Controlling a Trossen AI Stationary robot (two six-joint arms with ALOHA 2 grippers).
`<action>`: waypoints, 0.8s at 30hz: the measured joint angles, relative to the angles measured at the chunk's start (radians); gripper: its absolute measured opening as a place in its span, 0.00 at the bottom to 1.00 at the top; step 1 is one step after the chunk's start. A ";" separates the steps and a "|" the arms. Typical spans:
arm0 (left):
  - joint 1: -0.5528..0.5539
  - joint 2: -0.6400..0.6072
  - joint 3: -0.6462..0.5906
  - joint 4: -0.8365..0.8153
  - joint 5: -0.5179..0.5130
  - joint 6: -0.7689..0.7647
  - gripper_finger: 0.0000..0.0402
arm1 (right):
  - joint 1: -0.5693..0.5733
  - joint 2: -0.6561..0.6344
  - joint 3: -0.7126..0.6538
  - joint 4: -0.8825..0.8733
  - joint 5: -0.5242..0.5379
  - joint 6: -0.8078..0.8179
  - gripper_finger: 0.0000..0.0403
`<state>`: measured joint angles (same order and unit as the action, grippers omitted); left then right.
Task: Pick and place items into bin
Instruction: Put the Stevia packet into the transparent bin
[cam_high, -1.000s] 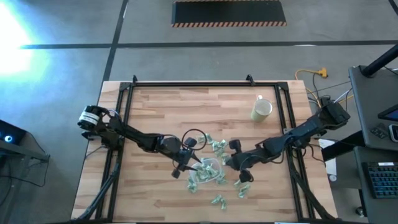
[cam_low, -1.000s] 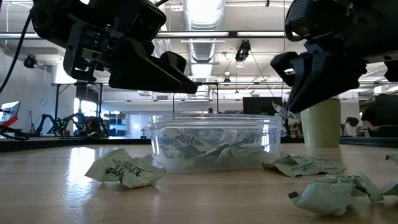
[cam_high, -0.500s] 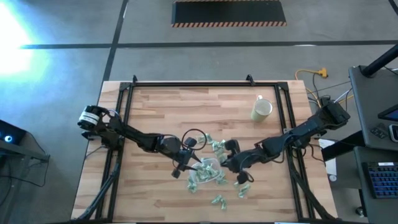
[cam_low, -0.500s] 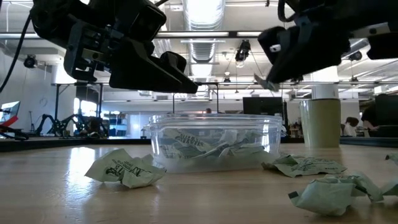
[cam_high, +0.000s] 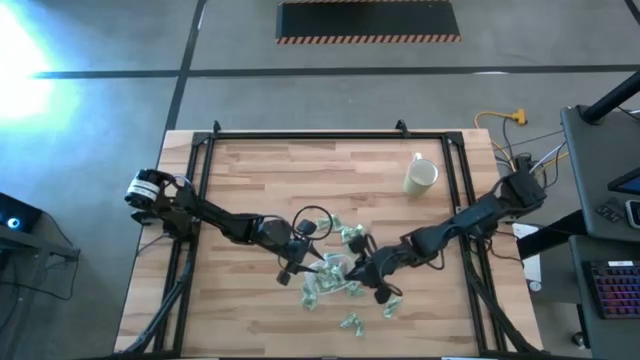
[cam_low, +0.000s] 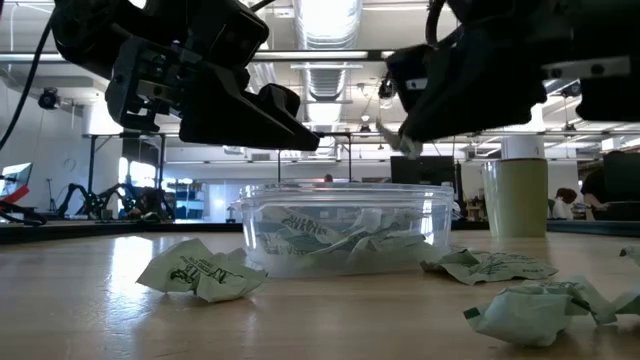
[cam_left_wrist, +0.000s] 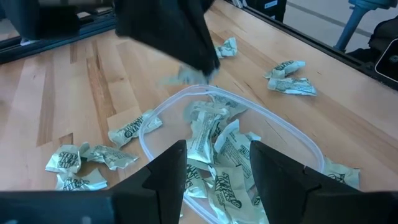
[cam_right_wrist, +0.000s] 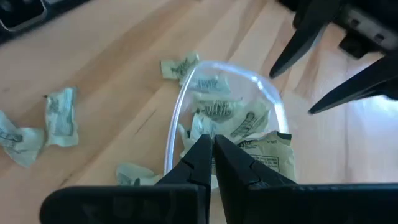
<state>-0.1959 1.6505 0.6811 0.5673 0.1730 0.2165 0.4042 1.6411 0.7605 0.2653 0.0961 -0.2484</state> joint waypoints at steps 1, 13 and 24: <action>0.000 0.000 0.000 0.000 0.000 0.000 0.40 | 0.000 0.009 0.002 0.000 0.000 0.000 0.02; 0.000 0.000 0.000 -0.001 0.000 0.000 0.40 | 0.000 0.032 0.018 0.010 0.007 0.017 0.03; 0.000 0.000 0.000 -0.001 0.000 0.000 0.40 | 0.001 0.032 0.018 0.011 0.000 0.038 0.20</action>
<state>-0.1959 1.6505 0.6807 0.5667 0.1730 0.2165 0.4053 1.6730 0.7788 0.2760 0.0963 -0.2103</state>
